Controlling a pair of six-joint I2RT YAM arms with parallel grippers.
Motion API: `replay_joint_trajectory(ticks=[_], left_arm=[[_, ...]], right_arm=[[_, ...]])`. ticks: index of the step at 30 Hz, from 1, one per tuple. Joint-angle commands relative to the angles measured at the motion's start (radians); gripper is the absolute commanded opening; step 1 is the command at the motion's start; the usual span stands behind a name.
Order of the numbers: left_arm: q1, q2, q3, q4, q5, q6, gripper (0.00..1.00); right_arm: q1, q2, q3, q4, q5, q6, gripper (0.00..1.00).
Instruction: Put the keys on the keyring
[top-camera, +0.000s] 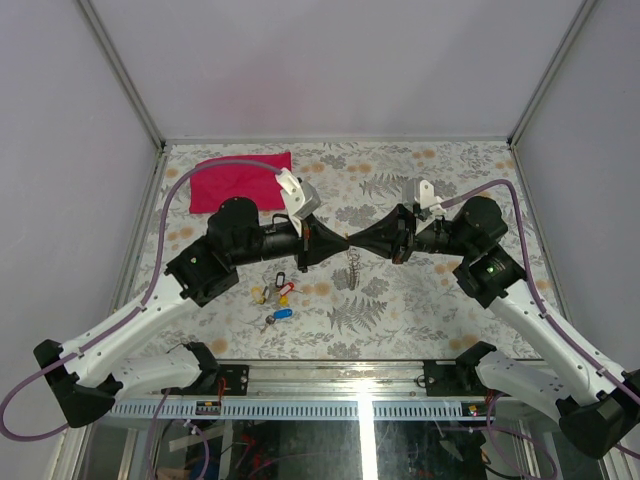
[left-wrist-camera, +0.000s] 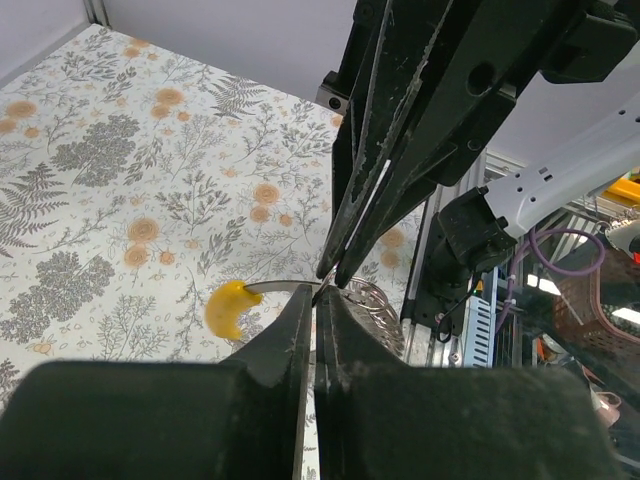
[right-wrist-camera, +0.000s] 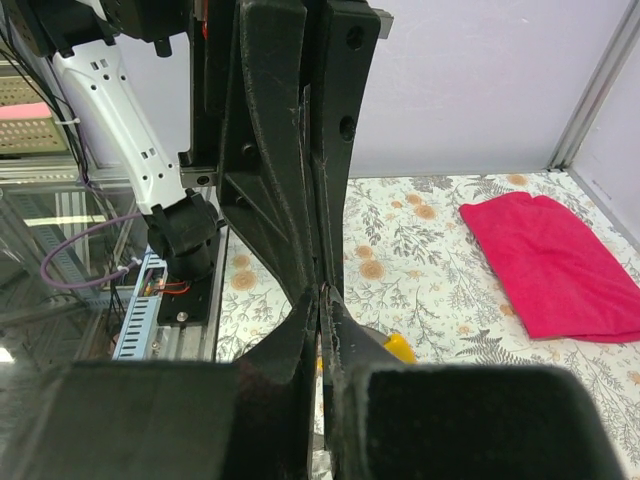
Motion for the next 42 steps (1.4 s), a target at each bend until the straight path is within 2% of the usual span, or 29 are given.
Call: replay_joint_trajectory(ticks=[1,9,17,20,23,29,32,35,42], left_arm=[[0.001,-0.021,0.032,0.103,0.025,0.007,0.0],[0.001,-0.05,0.014,0.106,0.054,0.017,0.0],[0.001,-0.066,0.009,0.103,0.079,0.021,0.0],[0.001,-0.064,0.011,0.1,0.08,0.021,0.0],[0.001,-0.064,0.014,0.099,0.079,0.022,0.0],[0.001,-0.065,0.015,0.094,0.075,0.025,0.0],[-0.001,-0.067,0.015,0.095,0.083,0.028,0.14],[0.0,-0.069,0.014,0.096,0.092,0.033,0.22],[0.001,-0.077,0.004,0.1,0.106,0.044,0.24]], right_arm=[[0.008,-0.008,0.003,0.054,-0.047,0.03,0.0],[0.008,-0.03,0.004,0.031,-0.056,0.029,0.0],[0.009,-0.048,0.007,-0.006,-0.054,0.005,0.07],[0.008,-0.047,0.013,-0.035,-0.052,-0.011,0.06],[0.009,-0.046,0.015,-0.045,-0.057,-0.016,0.0],[0.01,-0.044,0.025,-0.048,-0.075,-0.014,0.0],[0.009,-0.046,0.024,-0.025,-0.094,0.006,0.0],[0.009,-0.045,0.024,-0.001,-0.112,0.028,0.0],[0.008,-0.048,0.026,0.03,-0.132,0.059,0.0]])
